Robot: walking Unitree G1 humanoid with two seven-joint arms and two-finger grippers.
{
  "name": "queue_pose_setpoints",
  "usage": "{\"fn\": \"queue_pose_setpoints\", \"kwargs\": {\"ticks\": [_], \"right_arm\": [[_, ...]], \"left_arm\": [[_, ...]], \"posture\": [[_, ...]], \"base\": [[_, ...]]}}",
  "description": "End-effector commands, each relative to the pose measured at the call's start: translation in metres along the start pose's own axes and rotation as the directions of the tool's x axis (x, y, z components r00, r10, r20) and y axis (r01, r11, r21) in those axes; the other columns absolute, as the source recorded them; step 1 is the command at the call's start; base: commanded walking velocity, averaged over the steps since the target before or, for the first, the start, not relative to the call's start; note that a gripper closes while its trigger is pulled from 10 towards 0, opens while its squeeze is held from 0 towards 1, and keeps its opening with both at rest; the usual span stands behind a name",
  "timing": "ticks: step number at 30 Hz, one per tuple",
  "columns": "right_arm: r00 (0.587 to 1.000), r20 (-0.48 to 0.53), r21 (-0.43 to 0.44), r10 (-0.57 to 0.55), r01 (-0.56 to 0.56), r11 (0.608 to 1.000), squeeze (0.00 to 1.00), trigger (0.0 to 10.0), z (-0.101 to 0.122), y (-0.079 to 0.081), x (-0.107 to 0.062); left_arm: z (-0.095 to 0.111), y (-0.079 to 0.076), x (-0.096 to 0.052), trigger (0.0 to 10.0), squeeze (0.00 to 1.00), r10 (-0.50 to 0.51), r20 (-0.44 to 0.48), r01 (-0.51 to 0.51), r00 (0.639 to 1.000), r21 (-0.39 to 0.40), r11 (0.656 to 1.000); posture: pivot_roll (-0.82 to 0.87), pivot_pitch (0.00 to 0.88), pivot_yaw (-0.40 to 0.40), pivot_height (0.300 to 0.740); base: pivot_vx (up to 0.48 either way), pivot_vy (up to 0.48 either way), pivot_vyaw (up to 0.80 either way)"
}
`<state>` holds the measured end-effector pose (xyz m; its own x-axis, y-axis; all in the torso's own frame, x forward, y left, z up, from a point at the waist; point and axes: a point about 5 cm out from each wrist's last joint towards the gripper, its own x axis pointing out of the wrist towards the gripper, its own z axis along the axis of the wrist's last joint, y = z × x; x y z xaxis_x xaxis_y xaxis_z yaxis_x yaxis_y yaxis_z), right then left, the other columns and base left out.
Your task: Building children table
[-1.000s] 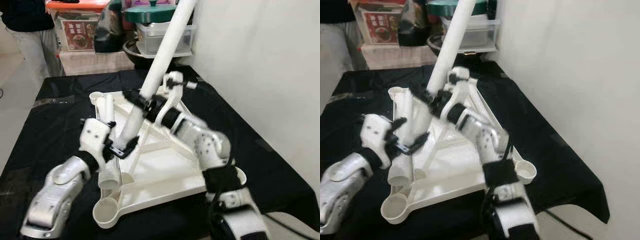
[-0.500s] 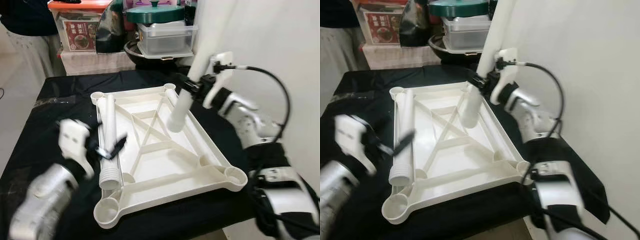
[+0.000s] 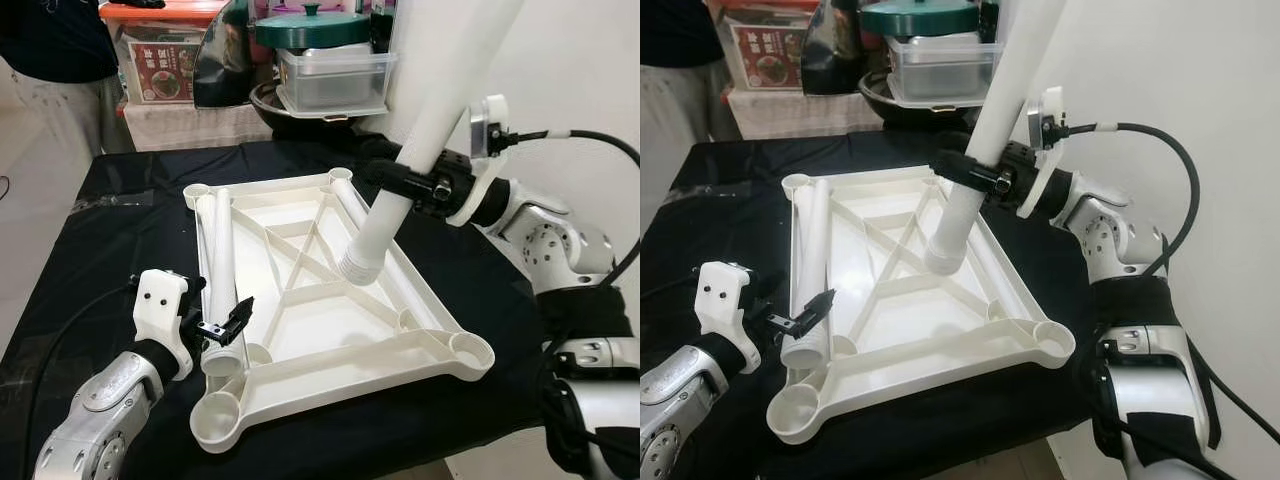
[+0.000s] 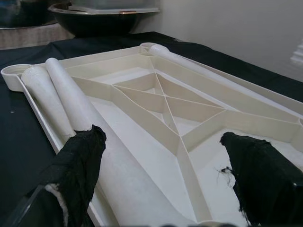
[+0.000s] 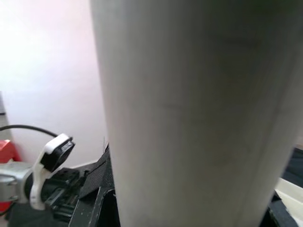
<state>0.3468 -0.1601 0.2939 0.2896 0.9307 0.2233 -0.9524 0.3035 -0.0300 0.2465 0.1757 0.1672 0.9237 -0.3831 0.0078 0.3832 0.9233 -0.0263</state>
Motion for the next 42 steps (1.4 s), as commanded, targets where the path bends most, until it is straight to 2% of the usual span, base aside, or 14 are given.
{"fn": "queue_pose_setpoints", "kwargs": {"ticks": [1,3,6,7,8,9,10,11,12,13,18,24,28,42], "right_arm": [[1.000,-0.016,-0.004,0.015,-0.015,1.000,0.00,0.0,-0.004,0.000,0.000],[1.000,-0.021,-0.002,0.021,-0.021,1.000,0.00,0.0,-0.005,0.001,0.000],[0.992,-0.069,-0.031,-0.107,0.105,0.994,0.00,0.0,-0.015,-0.007,0.008],[0.976,-0.083,-0.059,-0.203,0.199,0.978,0.00,5.3,-0.020,-0.012,0.013],[0.976,-0.083,-0.059,-0.203,0.199,0.978,0.00,5.3,-0.020,-0.012,0.013],[0.962,-0.081,-0.075,-0.261,0.256,0.964,0.00,4.4,-0.027,-0.012,0.019],[0.952,-0.076,-0.083,-0.297,0.291,0.953,0.00,4.4,-0.031,-0.011,0.023],[0.947,-0.068,-0.065,-0.315,0.311,0.948,0.00,9.0,-0.035,-0.008,0.029],[0.946,-0.063,-0.049,-0.318,0.316,0.948,0.00,9.0,-0.038,-0.005,0.032],[0.947,-0.061,-0.038,-0.315,0.313,0.949,0.00,10.0,-0.041,0.000,0.036],[0.951,-0.021,0.045,-0.308,0.309,0.950,0.00,10.0,-0.050,0.013,0.046],[0.946,0.024,0.074,-0.324,0.321,0.944,0.00,10.0,-0.053,0.021,0.052],[0.943,0.036,0.080,-0.330,0.326,0.942,0.00,10.0,-0.053,0.022,0.053],[0.944,0.068,0.068,-0.322,0.317,0.946,0.00,10.0,-0.041,0.027,0.051]], "left_arm": [[0.000,-0.001,-0.002,10.0,0.00,0.009,-0.002,-0.009,1.000,-0.009,1.000],[0.000,-0.001,-0.002,10.0,0.00,0.012,0.002,-0.012,1.000,-0.012,1.000],[-0.002,-0.002,-0.003,10.0,0.00,0.035,0.009,-0.035,0.999,-0.019,0.999],[-0.002,-0.003,-0.002,10.0,0.00,0.053,0.010,-0.053,0.999,-0.014,0.999],[-0.002,-0.003,-0.002,10.0,0.00,0.053,0.010,-0.053,0.999,-0.014,0.999],[-0.004,-0.004,0.000,10.0,0.00,0.066,0.009,-0.066,0.998,-0.011,0.998],[-0.005,-0.006,0.000,10.0,0.00,0.075,0.009,-0.074,0.997,-0.009,0.997],[-0.006,-0.008,0.001,10.0,0.00,0.079,0.007,-0.079,0.997,0.000,0.997],[-0.006,-0.009,0.002,10.0,0.00,0.079,0.006,-0.079,0.997,0.005,0.997],[-0.008,-0.011,0.002,10.0,0.00,0.077,-0.002,-0.077,0.997,0.017,0.997],[-0.013,-0.020,0.004,10.0,0.00,0.037,-0.017,-0.036,0.999,0.065,0.997],[-0.008,-0.023,0.008,10.0,0.00,0.025,0.014,-0.026,1.000,0.080,0.996],[-0.007,-0.023,0.010,10.0,0.00,0.026,0.021,-0.028,0.999,0.083,0.996],[-0.006,-0.023,0.016,10.0,0.00,0.022,0.037,-0.026,0.999,0.095,0.995]], "posture": [[0.00,0.000,-0.070,0.740],[0.00,0.000,-0.070,0.740],[0.00,0.000,-0.072,0.740],[0.01,0.000,-0.073,0.740],[0.01,0.000,-0.073,0.740],[0.01,0.000,-0.073,0.740],[0.01,0.000,-0.071,0.740],[0.01,0.000,-0.068,0.740],[0.01,0.000,-0.068,0.740],[0.01,0.000,-0.063,0.740],[0.01,0.000,-0.053,0.740],[0.01,0.000,-0.042,0.740],[0.01,0.000,-0.037,0.740],[0.01,0.000,-0.037,0.740]], "base": [[0.000,0.000,0.00],[0.000,0.000,0.00],[0.000,0.000,0.00],[0.000,0.000,0.00],[0.000,0.000,0.00],[0.000,0.000,0.00],[0.000,0.000,0.00],[0.000,0.000,0.00],[0.000,0.000,0.00],[0.000,0.000,0.00],[0.000,0.000,0.00],[0.000,0.000,0.00],[0.000,0.000,0.00],[0.000,-0.402,0.00]]}}
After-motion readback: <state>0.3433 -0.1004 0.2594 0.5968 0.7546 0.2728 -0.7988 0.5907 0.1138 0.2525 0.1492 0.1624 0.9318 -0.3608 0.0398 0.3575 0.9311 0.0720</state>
